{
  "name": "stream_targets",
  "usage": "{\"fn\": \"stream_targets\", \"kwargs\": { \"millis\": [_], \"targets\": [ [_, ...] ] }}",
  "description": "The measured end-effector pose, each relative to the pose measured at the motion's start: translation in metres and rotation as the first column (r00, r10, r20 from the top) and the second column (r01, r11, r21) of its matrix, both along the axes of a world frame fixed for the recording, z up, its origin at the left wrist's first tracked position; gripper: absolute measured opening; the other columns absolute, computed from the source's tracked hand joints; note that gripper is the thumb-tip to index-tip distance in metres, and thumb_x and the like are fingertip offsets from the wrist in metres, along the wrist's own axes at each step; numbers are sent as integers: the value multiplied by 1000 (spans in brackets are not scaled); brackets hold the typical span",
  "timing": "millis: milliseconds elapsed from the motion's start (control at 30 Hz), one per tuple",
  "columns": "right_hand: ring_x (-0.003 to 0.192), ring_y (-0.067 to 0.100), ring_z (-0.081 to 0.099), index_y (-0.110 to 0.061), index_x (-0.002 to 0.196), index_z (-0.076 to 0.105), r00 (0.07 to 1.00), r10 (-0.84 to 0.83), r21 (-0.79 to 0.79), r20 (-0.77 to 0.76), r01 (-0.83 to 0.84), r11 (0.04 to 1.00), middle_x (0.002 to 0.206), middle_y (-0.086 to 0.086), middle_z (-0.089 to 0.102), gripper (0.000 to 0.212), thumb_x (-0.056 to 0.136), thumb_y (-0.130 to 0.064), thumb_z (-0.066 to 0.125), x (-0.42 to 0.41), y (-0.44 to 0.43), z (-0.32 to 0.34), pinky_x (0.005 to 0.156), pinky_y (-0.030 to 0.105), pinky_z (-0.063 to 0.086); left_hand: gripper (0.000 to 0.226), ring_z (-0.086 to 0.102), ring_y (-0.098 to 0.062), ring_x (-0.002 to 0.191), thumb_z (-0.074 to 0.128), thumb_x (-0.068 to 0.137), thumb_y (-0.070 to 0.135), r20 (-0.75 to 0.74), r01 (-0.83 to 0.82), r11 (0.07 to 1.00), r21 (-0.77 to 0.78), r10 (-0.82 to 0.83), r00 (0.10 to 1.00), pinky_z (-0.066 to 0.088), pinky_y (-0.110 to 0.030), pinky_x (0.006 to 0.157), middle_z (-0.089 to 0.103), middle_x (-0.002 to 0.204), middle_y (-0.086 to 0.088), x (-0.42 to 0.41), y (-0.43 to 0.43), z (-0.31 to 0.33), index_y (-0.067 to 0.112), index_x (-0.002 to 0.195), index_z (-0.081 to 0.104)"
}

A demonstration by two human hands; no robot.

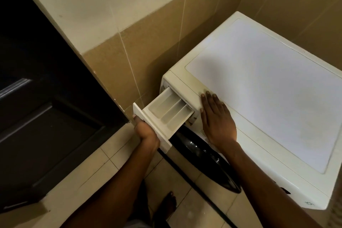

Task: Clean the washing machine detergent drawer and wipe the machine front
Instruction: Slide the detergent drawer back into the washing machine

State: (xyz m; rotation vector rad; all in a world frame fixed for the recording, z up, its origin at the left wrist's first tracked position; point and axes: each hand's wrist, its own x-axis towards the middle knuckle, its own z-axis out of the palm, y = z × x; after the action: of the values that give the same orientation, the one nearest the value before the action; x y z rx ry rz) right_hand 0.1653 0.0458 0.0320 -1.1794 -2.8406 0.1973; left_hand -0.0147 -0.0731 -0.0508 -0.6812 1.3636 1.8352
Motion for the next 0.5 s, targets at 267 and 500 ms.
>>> {"fn": "stream_targets", "kwargs": {
  "millis": [267,500],
  "targets": [
    [151,10,2,-28,157,8,999,-31,-69,-14,30,997,163,-9,6,54,106,-45,8,-2,6,-3,122,33,10,80,68,-38,108,36,77,80,-46,79,996,-41,-80,996,54,-55,94,73,117,-12,5,83,-25,22,121,68],
    [151,10,2,-28,157,10,998,-52,-119,-22,49,992,163,-9,8,56,104,-47,5,-4,5,0,123,36,14,83,67,-37,110,31,71,90,-70,108,992,-59,-112,991,40,-59,105,75,111,-2,-3,129,-72,32,120,66]
  ]
}}
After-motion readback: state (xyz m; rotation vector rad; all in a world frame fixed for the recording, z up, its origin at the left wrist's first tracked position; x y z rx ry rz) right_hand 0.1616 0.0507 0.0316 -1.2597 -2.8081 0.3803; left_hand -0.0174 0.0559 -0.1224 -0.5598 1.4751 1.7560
